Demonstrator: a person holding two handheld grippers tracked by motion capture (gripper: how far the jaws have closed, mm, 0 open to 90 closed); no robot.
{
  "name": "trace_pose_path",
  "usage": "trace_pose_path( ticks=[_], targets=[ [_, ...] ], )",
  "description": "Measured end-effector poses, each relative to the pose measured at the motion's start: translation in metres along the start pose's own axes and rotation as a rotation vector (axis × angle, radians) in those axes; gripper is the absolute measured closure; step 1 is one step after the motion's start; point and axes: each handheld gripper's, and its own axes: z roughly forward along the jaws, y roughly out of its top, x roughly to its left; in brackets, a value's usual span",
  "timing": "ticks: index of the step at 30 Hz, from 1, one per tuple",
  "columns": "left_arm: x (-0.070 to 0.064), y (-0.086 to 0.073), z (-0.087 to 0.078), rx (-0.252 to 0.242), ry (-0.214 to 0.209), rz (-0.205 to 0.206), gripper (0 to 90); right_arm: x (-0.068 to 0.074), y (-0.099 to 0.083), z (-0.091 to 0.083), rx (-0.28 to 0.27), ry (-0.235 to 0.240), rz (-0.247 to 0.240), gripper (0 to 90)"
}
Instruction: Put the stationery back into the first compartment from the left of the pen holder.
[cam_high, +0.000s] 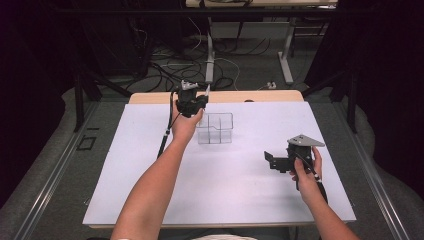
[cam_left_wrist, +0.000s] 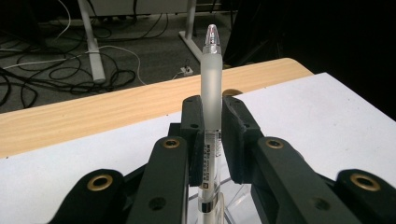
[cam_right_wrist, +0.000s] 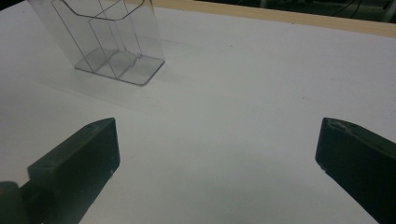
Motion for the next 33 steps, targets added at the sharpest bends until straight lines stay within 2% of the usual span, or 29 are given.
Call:
trace_pose_path(
  ticks=[6,23,33],
  targets=[
    [0.001,-0.006,0.001,0.017,0.000,-0.001,79.6,0.000,0.000,0.000,-0.001,0.003,-0.009,0.0],
    [0.005,-0.026,0.003,0.014,0.005,-0.010,79.6,0.002,0.000,0.001,0.009,0.006,-0.008,0.0],
    [0.003,-0.029,0.004,0.021,-0.002,0.001,79.6,0.002,-0.001,0.002,0.014,0.017,-0.011,0.0]
  ],
)
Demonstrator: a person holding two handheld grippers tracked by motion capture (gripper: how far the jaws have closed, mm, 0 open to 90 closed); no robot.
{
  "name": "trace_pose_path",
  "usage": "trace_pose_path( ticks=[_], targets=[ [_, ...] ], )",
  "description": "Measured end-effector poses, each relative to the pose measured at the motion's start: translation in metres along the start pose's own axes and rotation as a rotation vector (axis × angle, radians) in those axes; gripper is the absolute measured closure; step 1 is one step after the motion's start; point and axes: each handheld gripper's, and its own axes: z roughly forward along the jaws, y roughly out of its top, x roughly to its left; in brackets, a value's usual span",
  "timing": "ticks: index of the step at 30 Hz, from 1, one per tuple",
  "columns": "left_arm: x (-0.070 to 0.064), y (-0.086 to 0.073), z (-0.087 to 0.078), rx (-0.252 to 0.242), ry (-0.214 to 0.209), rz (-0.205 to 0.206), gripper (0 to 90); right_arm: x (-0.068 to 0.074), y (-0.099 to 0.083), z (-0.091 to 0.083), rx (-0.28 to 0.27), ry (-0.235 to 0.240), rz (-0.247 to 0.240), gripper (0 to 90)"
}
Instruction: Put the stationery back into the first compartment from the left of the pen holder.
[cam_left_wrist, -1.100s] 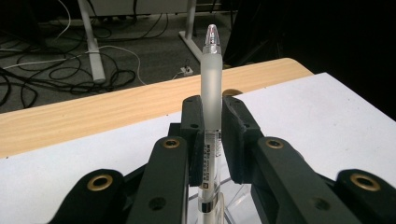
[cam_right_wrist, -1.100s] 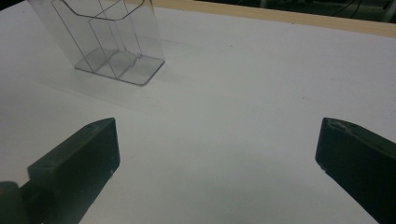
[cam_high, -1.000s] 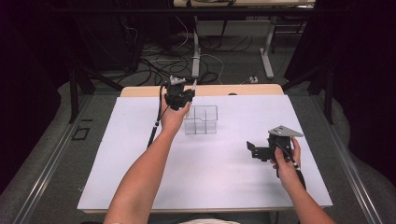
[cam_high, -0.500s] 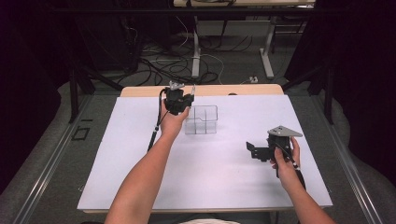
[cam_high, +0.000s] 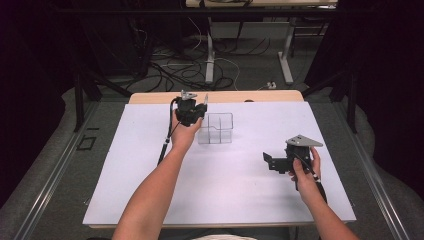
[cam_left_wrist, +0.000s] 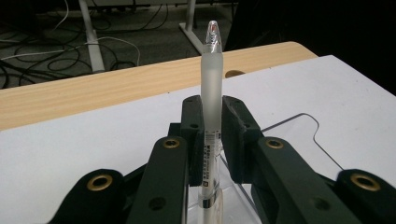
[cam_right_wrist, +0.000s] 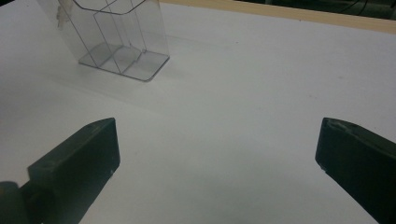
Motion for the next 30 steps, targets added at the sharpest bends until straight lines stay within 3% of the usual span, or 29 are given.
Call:
trace_pose_path(
  ticks=[7,11,21,30],
  targets=[
    [-0.004,-0.002,0.000,0.028,-0.008,0.015,79.3,0.000,0.000,0.000,0.000,0.002,-0.007,0.0],
    [-0.004,-0.005,-0.001,0.020,-0.014,0.014,77.9,0.000,0.000,0.000,0.000,0.001,-0.009,0.0],
    [-0.002,-0.002,-0.012,-0.009,-0.030,-0.010,59.9,0.000,0.000,0.000,0.005,0.000,-0.008,0.0],
    [-0.006,0.002,-0.025,-0.032,-0.052,-0.014,49.3,0.000,0.000,0.000,0.004,-0.002,-0.014,0.0]
  ],
)
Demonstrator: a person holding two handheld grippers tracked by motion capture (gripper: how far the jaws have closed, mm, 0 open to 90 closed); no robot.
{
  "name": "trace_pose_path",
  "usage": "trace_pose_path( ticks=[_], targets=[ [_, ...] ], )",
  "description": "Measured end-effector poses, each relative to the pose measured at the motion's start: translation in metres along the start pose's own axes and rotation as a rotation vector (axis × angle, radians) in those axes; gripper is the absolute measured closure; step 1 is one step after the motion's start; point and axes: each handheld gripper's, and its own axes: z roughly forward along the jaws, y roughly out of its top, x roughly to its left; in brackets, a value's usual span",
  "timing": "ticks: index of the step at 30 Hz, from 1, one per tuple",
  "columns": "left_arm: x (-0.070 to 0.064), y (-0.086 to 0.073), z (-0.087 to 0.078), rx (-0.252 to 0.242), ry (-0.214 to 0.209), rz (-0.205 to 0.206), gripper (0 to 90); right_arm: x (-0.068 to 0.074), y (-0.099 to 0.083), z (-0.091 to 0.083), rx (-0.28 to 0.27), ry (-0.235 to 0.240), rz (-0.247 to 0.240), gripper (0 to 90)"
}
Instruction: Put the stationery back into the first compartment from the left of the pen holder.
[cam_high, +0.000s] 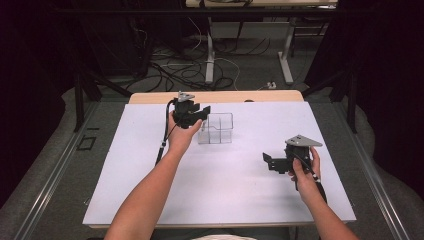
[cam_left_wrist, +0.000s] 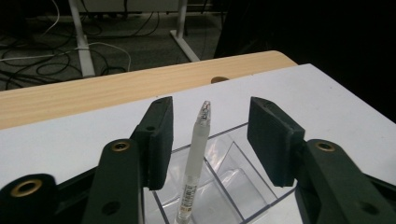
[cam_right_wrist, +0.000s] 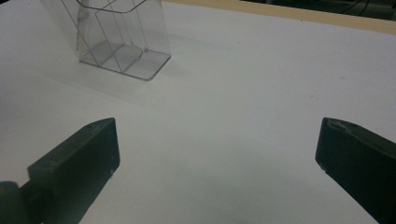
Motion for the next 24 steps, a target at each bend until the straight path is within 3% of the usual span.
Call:
trace_pose_path(
  ticks=[13,17,20,24],
  targets=[
    [-0.003,0.003,-0.025,0.015,-0.039,0.013,36.6,0.000,0.001,-0.001,-0.005,-0.002,0.003,0.0],
    [-0.001,0.002,-0.035,0.007,-0.056,0.015,31.7,0.001,0.001,-0.002,-0.002,-0.002,0.003,0.0],
    [0.000,-0.001,-0.044,-0.012,-0.072,-0.009,27.9,0.001,0.001,-0.001,-0.004,-0.004,0.003,0.0],
    [0.002,-0.003,-0.056,-0.019,-0.077,0.008,22.0,0.001,0.001,-0.001,-0.006,-0.002,-0.002,0.0]
  ],
)
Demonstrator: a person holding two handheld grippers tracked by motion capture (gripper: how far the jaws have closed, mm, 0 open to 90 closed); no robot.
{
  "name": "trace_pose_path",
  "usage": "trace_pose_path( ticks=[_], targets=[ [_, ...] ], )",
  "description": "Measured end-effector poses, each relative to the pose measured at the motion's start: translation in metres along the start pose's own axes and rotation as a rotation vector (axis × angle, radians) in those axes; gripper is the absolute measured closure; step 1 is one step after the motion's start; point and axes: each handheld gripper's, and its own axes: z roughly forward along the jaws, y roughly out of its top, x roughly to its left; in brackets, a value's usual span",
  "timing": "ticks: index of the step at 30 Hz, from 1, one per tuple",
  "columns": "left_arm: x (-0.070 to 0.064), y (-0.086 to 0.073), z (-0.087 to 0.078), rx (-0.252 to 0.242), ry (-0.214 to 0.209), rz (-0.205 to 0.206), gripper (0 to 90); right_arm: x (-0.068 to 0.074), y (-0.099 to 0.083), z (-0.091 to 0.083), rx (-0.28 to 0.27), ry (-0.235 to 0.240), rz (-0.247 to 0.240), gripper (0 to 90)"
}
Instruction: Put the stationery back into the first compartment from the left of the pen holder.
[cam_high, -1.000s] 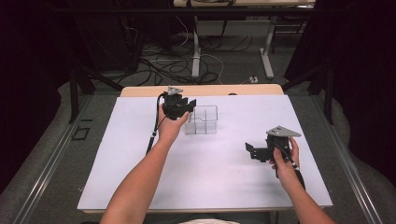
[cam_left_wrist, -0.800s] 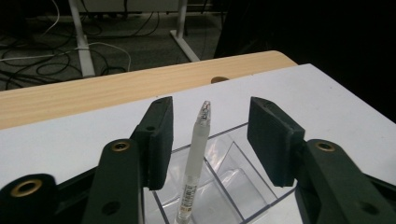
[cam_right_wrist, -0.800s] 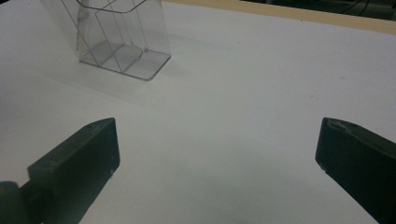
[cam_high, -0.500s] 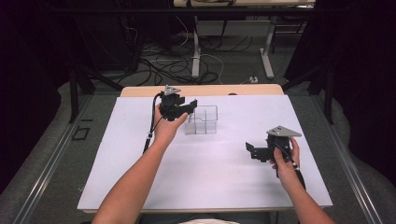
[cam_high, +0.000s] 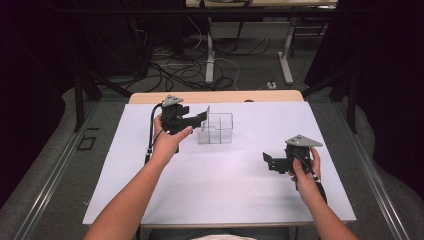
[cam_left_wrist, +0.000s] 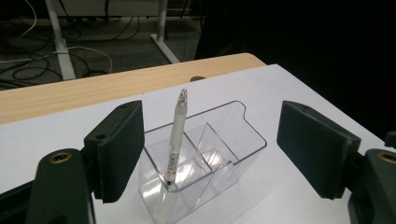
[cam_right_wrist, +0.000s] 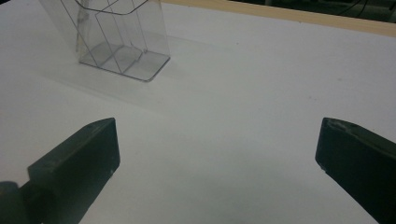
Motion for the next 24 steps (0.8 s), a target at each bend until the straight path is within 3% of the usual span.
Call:
trace_pose_path(
  ticks=[5,9,13,24],
  targets=[
    [0.003,-0.002,-0.015,-0.022,-0.004,-0.003,14.9,0.002,0.000,0.000,-0.003,-0.005,0.004,0.0],
    [0.005,-0.005,-0.027,-0.017,0.031,0.007,5.0,0.001,0.000,0.000,-0.001,0.000,0.003,0.0],
    [0.009,-0.012,-0.038,-0.008,0.039,0.012,0.1,0.001,0.000,0.000,0.001,-0.001,0.005,0.0],
    [0.027,-0.038,-0.062,-0.017,0.102,-0.042,0.1,0.002,0.000,0.001,0.006,-0.006,0.004,0.0]
  ],
)
